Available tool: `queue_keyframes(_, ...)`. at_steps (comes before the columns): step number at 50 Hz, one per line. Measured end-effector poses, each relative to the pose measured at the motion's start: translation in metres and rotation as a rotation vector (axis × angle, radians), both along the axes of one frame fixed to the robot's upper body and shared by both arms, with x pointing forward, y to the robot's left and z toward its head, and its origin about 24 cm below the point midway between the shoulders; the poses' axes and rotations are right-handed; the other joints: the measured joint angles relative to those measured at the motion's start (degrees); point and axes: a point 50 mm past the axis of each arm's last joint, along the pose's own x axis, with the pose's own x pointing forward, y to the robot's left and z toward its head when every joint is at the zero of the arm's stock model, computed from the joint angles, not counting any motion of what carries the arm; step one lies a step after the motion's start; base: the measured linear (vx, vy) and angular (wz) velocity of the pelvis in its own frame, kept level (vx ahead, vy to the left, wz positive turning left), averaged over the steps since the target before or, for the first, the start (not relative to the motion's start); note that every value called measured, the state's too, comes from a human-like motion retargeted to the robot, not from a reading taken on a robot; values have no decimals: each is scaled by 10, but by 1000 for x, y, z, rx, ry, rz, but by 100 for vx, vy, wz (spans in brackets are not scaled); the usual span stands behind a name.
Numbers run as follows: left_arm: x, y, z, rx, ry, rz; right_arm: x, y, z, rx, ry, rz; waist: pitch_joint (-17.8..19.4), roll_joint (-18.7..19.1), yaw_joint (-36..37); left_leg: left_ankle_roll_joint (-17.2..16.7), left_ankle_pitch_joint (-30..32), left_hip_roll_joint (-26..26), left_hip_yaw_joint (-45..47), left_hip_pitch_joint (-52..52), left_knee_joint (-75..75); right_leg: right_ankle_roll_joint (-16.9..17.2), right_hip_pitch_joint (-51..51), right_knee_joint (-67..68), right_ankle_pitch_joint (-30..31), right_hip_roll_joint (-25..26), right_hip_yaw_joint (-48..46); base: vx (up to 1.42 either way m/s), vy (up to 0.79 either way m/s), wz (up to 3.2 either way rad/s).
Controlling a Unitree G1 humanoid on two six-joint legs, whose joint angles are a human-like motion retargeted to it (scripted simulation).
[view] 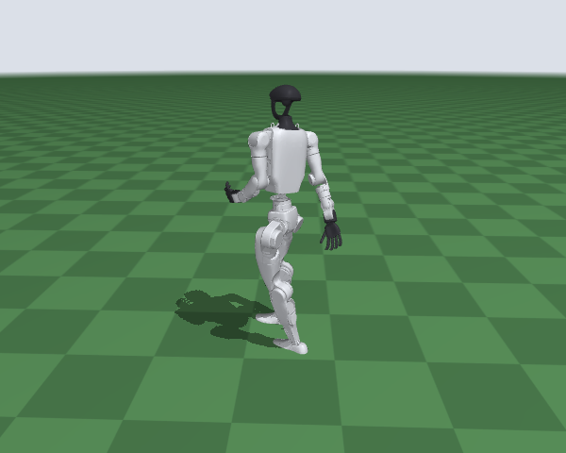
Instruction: Walk run
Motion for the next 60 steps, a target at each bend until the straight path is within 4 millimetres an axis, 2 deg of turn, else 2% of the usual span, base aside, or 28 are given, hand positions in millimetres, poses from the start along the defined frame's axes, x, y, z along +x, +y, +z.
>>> queue_keyframes(2, 0, 1, 0, 23, -6, -17, 13, -6, -3, -17, -36, 33, 2, -9, 12, -7, -5, -4, -22, 26, 2, 45, -16, -46, -20, 4, -34, 78, -41, 80)
queue_keyframes(3, 0, 4, 0, 36, -5, -16, 23, -10, -5, -30, -64, 55, 6, -12, 22, -26, -17, 19, -29, 38, 12, 51, -19, -62, -30, 43, -58, 82, -90, 38)
queue_keyframes(5, 2, 5, 1, 39, -10, -7, 50, -23, -9, -83, -139, 99, 12, -23, 41, -52, -23, 25, -34, 51, 26, 53, -28, -81, -27, 75, -103, 67, -71, 42)
queue_keyframes(7, -3, 4, -4, 25, 14, 5, 67, -33, -10, -142, -189, 117, 12, -24, 31, -51, -19, 15, -65, 73, 41, 53, -10, -65, -18, 91, -43, 86, 13, 147)
queue_keyframes(10, -9, -7, -11, -46, 61, 24, 92, -54, -8, -266, -269, 108, 11, -12, -17, -47, 29, -15, -128, 92, 73, 53, 13, -26, 51, 60, 1, 65, 49, 266)
queue_keyframes(12, -12, -17, -14, -98, 86, 23, 105, -68, -4, -326, -339, 71, -8, 2, -53, -66, 123, -39, -145, 70, 109, 43, 6, -9, 43, 11, -13, 64, 35, 302)
queue_keyframes(13, -14, -21, -17, -112, 102, 16, 108, -72, -3, -346, -363, 39, -14, 9, -51, -97, 176, -37, -141, 56, 143, 21, 12, 5, 28, 18, 13, 75, 1, 233)
queue_keyframes(15, -22, -36, -22, -135, 138, -32, 105, -80, 1, -392, -384, -72, -27, 16, -31, -187, 273, -25, -105, 11, 238, -11, 22, 26, 14, 6, -23, 76, -9, 210)
queue_keyframes(16, -24, -41, -22, -131, 145, -47, 102, -82, 1, -400, -384, -122, -35, 12, -23, -229, 297, -9, -69, -21, 293, -25, 33, 28, 4, -2, -42, 75, -10, 231)
queue_keyframes(17, -26, -44, -23, -124, 147, -61, 101, -82, 2, -402, -383, -165, -42, 8, -19, -263, 321, 11, -28, -51, 342, -38, 44, 29, -4, -12, -70, 64, -13, 253)
queue_keyframes(18, -26, -43, -22, -108, 138, -73, 101, -81, 2, -394, -379, -195, -48, 3, -20, -279, 347, 40, 22, -77, 381, -48, 53, 27, -9, -25, -113, 48, -13, 256)
queue_keyframes(20, -24, -39, -20, -75, 113, -106, 106, -78, 1, -371, -363, -216, -53, -5, -14, -242, 327, 65, 74, -126, 442, -64, 72, 24, -20, -23, -130, 36, -12, 221)
queue_keyframes(23, -26, -34, -21, -39, 108, -123, 124, -75, -1, -340, -360, -147, -54, -28, 34, -211, 251, 37, 104, -186, 461, -74, 105, 13, -24, -35, -172, 41, -10, 117)
queue_keyframes(25, -28, -30, -22, -18, 116, -104, 141, -71, -3, -321, -390, -68, -53, -40, 65, -188, 209, 38, 131, -222, 437, -80, 128, 2, -27, -35, -205, 36, -11, 104)
queue_keyframes(28, -32, -23, -24, 0, 125, -65, 170, -67, -3, -302, -477, 35, -54, -47, 97, -113, 139, 88, 201, -269, 369, -86, 156, -13, -39, -21, -255, 46, -14, 129)
queue_keyframes(30, -37, -18, -25, -1, 135, -44, 190, -63, -2, -303, -546, 74, -53, -48, 120, -75, 123, 105, 229, -291, 293, -90, 172, -19, -47, -4, -278, 39, -10, 110)
queue_keyframes(33, -45, -14, -31, -31, 173, 6, 217, -57, 1, -310, -643, 78, -52, -55, 157, -58, 115, 106, 275, -306, 156, -93, 196, -27, -61, 14, -282, 44, -5, 71)
queue_keyframes(37, -54, -8, -39, -92, 239, 121, 252, -44, 7, -261, -750, 32, -56, -60, 171, -39, 68, 88, 352, -300, 16, -86, 227, -41, -70, 34, -340, 48, -5, 91)
queue_keyframes(40, -61, -2, -44, -108, 274, 196, 268, -28, 9, -190, -810, 9, -58, -74, 177, -38, 60, 75, 382, -278, -19, -77, 245, -35, -62, 39, -347, 63, -7, 60)
queue_keyframes(42, -64, 1, -46, -108, 292, 226, 271, -18, 8, -140, -841, 12, -63, -89, 188, -24, 54, 63, 376, -263, -15, -58, 254, -23, -42, 33, -348, 74, -8, 36)
queue_keyframes(45, -71, 5, -49, -99, 313, 261, 260, -4, 3, -49, -865, 53, -78, -103, 196, -13, 81, 33, 345, -240, -36, -12, 271, 0, 28, 31, -371, 82, -9, 51)
queue_keyframes(48, -72, 7, -50, -111, 327, 297, 221, 0, -9, -52, -763, 77, -83, -107, 205, -14, 87, 30, 281, -228, -20, 20, 273, 62, 170, 29, -349, 93, -8, 51)
queue_keyframes(50, -68, 7, -48, -117, 315, 311, 188, -3, -16, -92, -646, 81, -79, -87, 188, -7, 70, 38, 234, -209, -4, 2, 248, 135, 257, 54, -316, 77, -7, 130)
queue_keyframes(52, -61, 5, -43, -108, 283, 299, 156, -9, -18, -110, -525, 85, -68, -66, 172, -4, 53, 48, 215, -171, -3, -20, 210, 248, 299, 69, -313, 77, -8, 154)
queue_keyframes(54, -49, 5, -37, -91, 246, 272, 128, -12, -19, -107, -423, 85, -58, -47, 161, -7, 41, 56, 179, -148, 0, -12, 164, 316, 279, 102, -268, 69, -13, 140)
queue_keyframes(56, -36, 5, -31, -75, 210, 245, 104, -12, -18, -105, -349, 75, -47, -30, 147, -12, 32, 65, 145, -130, 3, -11, 119, 351, 212, 131, -221, 64, -20, 149)
queue_keyframes(58, -25, 5, -25, -54, 173, 218, 80, -12, -16, -113, -295, 49, -38, -18, 128, -15, 26, 68, 127, -105, -4, -15, 81, 363, 148, 127, -194, 66, -21, 169)
queue_keyframes(60, -19, 3, -19, -31, 137, 189, 55, -11, -12, -116, -235, 15, -32, -9, 102, -18, 23, 67, 100, -79, -17, -35, 48, 348, 87, 95, -194, 55, -18, 179)
